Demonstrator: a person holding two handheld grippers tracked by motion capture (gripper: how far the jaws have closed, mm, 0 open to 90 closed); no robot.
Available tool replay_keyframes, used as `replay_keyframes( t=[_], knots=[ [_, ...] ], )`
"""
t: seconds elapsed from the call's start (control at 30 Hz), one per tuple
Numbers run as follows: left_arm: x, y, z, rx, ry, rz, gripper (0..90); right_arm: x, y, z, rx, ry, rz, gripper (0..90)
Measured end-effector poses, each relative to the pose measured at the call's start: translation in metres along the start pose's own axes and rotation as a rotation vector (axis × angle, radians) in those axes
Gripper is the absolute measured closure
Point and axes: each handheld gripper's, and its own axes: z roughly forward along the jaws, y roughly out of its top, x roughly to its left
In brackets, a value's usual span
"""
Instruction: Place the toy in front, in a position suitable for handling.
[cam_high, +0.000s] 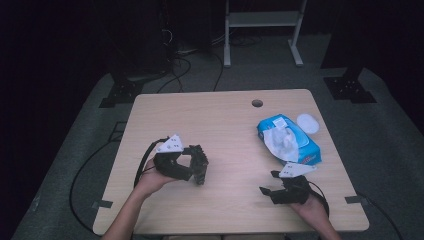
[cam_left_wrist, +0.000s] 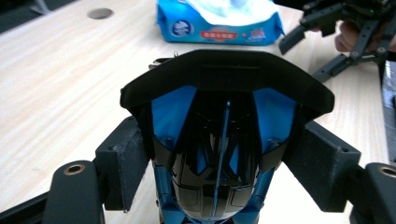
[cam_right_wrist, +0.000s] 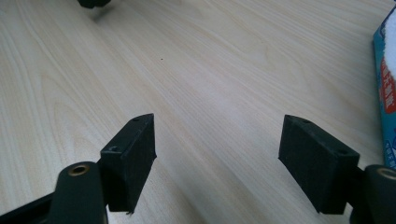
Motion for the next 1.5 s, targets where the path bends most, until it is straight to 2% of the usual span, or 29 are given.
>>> replay_keyframes(
  t=[0.2,0.43,0.7,0.87,1.0,1.03,1.17,1.2,1.23,1.27,1.37,1.5],
  knots=[
    [-0.005,0.002,0.021,0.028,-0.055,0.007,25.3,-0.001,0.001,-0.001,-0.005,-0.006,-0.005,26.1],
    [-0.008,0.012,0.038,0.031,-0.077,0.014,25.3,-0.003,0.001,-0.005,-0.018,-0.015,0.0,26.1],
    [-0.015,0.026,0.067,0.079,-0.117,0.041,25.3,-0.006,0.001,-0.01,-0.033,-0.025,0.013,26.1],
    [-0.016,0.031,0.081,0.111,-0.128,0.05,25.3,-0.007,0.001,-0.011,-0.04,-0.03,0.009,26.1],
    [-0.017,0.032,0.1,0.175,-0.115,0.059,25.3,-0.009,0.001,-0.014,-0.051,-0.037,0.012,26.1],
    [-0.016,0.03,0.109,0.218,-0.119,0.062,25.3,-0.009,0.001,-0.014,-0.053,-0.039,0.01,26.1],
    [-0.015,0.026,0.121,0.27,-0.13,0.064,25.3,-0.01,0.001,-0.016,-0.056,-0.041,0.014,26.1],
    [-0.015,0.026,0.121,0.27,-0.13,0.064,25.3,-0.01,0.001,-0.016,-0.056,-0.041,0.014,26.1],
    [-0.015,0.023,0.126,0.303,-0.127,0.072,25.3,-0.011,0.0,-0.016,-0.055,-0.043,0.018,26.1],
    [-0.015,0.023,0.126,0.303,-0.127,0.072,25.3,-0.011,0.0,-0.016,-0.055,-0.043,0.018,26.1],
    [-0.014,0.019,0.134,0.368,-0.111,0.097,25.3,-0.011,0.001,-0.016,-0.055,-0.041,0.015,26.1],
    [-0.014,0.016,0.139,0.387,-0.11,0.093,25.3,-0.011,0.001,-0.016,-0.055,-0.041,0.013,26.1]
  ],
)
